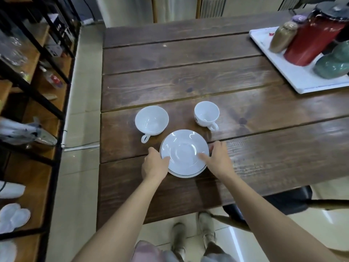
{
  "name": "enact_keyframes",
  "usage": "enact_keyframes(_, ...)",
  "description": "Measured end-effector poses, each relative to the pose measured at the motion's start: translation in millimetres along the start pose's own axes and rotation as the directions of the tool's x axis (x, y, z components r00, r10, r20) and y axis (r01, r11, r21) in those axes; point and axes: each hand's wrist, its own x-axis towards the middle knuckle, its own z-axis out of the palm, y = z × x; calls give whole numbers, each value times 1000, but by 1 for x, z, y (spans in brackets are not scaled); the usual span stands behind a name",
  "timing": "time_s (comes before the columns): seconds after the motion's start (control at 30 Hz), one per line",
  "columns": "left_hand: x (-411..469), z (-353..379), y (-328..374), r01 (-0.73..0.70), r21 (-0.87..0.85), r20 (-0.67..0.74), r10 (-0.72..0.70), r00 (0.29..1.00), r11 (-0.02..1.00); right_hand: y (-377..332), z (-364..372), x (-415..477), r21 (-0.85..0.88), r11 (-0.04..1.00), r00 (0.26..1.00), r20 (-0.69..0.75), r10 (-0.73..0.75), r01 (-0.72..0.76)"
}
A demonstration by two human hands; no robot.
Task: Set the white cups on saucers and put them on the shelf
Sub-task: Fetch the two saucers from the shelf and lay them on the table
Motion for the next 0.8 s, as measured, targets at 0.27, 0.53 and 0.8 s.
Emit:
enact_keyframes(0.27, -11, -5, 2, -20, -109, -16, 19, 1000, 994, 6, -2, -4, 121, 987, 993, -55, -100, 106)
enact_keyframes(0.53, -39, 2, 54, -257, -424, -146, 214, 966, 869, 15, -54, -9, 346, 882, 938, -249, -242, 319)
enact_keyframes(0.8, -56, 72, 121, -304, -449, -22, 330, 944, 840, 87, -119, 15, 145, 977, 953, -284, -109, 156)
